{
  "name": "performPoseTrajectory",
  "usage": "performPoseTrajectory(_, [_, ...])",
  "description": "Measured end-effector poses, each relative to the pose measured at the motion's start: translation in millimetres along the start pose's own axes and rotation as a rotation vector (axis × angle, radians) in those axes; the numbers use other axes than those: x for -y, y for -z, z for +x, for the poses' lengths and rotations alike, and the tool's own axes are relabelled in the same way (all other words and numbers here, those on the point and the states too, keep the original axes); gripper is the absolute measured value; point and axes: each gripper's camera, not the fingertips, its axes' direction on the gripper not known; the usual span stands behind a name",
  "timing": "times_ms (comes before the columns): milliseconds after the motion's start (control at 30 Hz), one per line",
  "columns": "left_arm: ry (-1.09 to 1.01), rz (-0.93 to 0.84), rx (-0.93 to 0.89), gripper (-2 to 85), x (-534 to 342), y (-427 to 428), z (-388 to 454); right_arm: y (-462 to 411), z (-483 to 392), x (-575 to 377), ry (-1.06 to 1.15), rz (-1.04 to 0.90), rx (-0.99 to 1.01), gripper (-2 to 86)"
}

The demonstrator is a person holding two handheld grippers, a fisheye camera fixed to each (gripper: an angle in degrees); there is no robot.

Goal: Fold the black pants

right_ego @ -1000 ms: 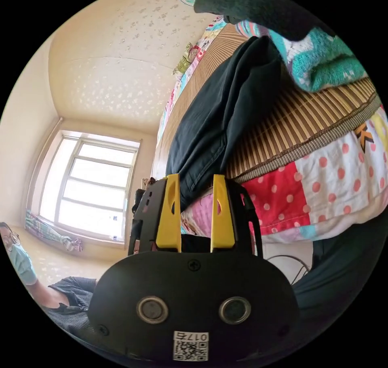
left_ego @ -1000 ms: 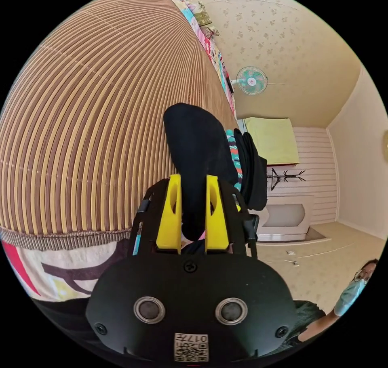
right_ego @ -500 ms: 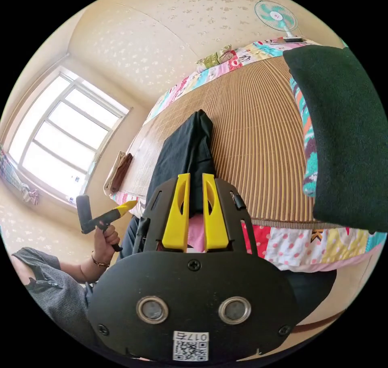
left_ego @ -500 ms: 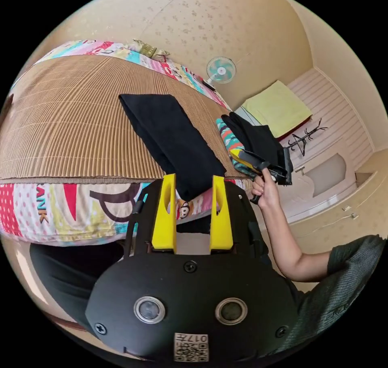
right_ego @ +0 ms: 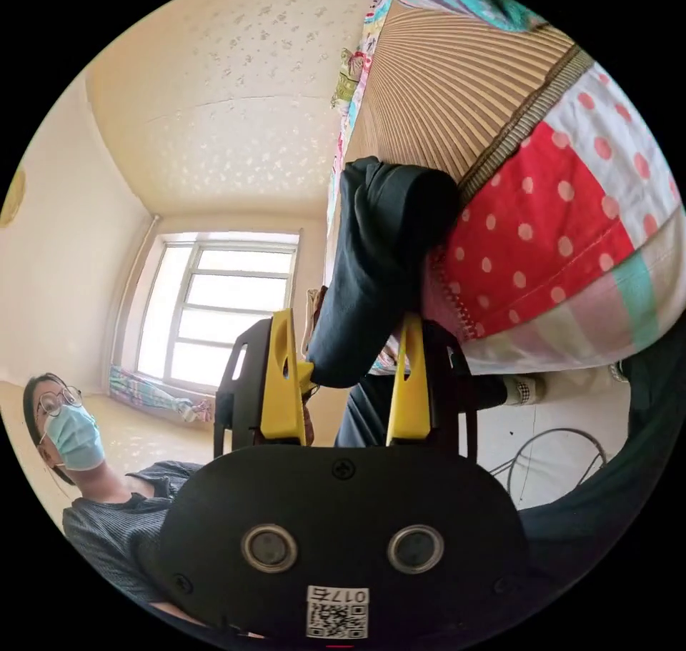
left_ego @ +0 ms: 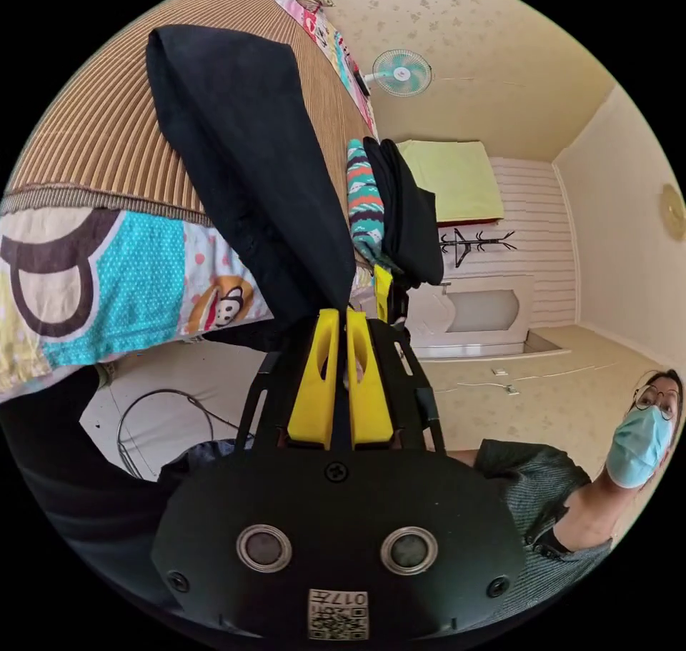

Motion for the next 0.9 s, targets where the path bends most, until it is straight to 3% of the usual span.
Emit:
performPoseTrajectory(67, [-0.019, -0.037, 0.033, 0.5, -5, 2, 3, -9, 6, 10, -0.01, -0.035, -0.006, 14.9])
performPoseTrajectory(167, [-0.019, 0.045, 0.04, 3.9, -19, 32, 0, -6, 7, 9, -0.026, -0.044, 0.029, 12.0])
performPoseTrajectory(300, [0.097, 0.198, -0.026, 22.0, -24, 77, -26, 12, -14, -20, -0.069, -0.033, 0.012, 11.0])
performPoseTrajectory(367, [0.138, 0.174, -0.11, 22.9, -11, 74, -40, 17, -19, -34, -0.074, -0.039, -0.016, 11.2])
performPoseTrajectory(433, [0.188, 0.133, -0.193, 20.3, 4, 60, -50, 22, -18, -49, -0.071, -0.021, -0.042, 11.9])
performPoseTrajectory(500, [0.3, 0.109, -0.189, 11.8, 11, 48, -56, 28, -10, -55, -0.07, 0.024, -0.058, 12.5])
performPoseTrajectory(667, [0.236, 0.077, -0.199, 7.9, 14, 44, -28, 19, 36, -39, -0.105, -0.049, 0.105, 15.2])
performPoseTrajectory(733, [0.176, 0.082, -0.161, 8.0, 15, 52, -14, 9, 49, -35, -0.078, -0.088, 0.319, 15.2])
performPoseTrajectory(900, [-0.142, 0.182, -0.31, 10.3, -1, 84, 45, 2, -27, 1, 0.263, -0.067, 0.461, 14.8])
